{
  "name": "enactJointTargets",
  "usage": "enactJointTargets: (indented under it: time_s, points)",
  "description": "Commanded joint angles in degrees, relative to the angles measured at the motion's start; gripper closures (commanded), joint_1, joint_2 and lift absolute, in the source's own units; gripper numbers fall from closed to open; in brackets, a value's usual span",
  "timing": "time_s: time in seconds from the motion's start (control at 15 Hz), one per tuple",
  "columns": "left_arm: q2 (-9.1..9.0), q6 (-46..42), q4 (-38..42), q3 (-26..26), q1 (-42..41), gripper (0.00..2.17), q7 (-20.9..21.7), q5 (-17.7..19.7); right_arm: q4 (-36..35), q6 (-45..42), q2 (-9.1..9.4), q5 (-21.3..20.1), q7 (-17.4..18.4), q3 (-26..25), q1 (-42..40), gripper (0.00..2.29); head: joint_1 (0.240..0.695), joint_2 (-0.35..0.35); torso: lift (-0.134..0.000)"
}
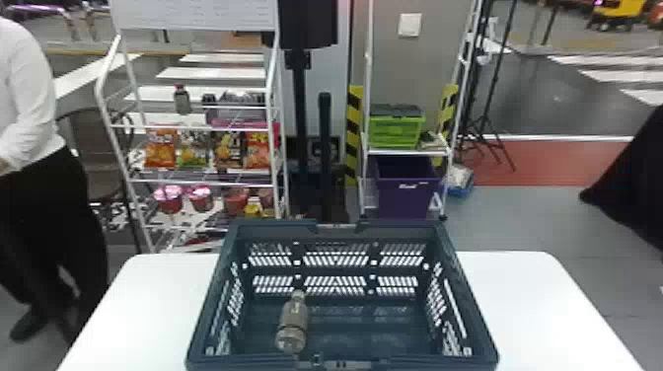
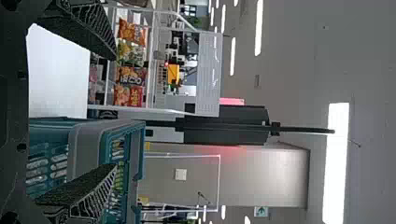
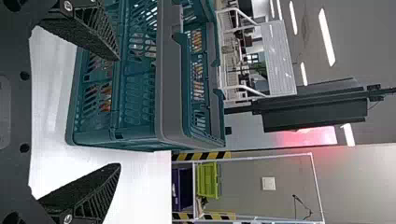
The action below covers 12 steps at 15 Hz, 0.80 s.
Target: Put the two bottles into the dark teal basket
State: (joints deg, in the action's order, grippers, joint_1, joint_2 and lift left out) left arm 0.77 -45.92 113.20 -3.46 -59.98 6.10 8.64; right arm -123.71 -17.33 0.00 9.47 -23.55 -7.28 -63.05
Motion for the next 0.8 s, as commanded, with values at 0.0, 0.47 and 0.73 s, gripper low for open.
enactJointTargets:
  time_s: [0.0,0.47,0.73]
  points:
    - [0.02,0.0,-0.3,0.7,-0.2,0.07,-1.0,-1.2,-0.1,0.6,0.05,-0.2,0.0,-0.1,0.1,0.08,0.499,0.0,0.0]
    - [0.11,0.0,-0.2,0.7,-0.6,0.07,-2.7,-1.4,-1.2,1.6,0.05,-0.6,0.1,0.0,0.3,0.08,0.499,0.0,0.0]
    - [0.11,0.2,-0.3,0.7,-0.4,0.07,-3.0,-1.4,-0.8,1.6,0.05,-0.6,0.1,0.0,0.3,0.08,0.499,0.0,0.0]
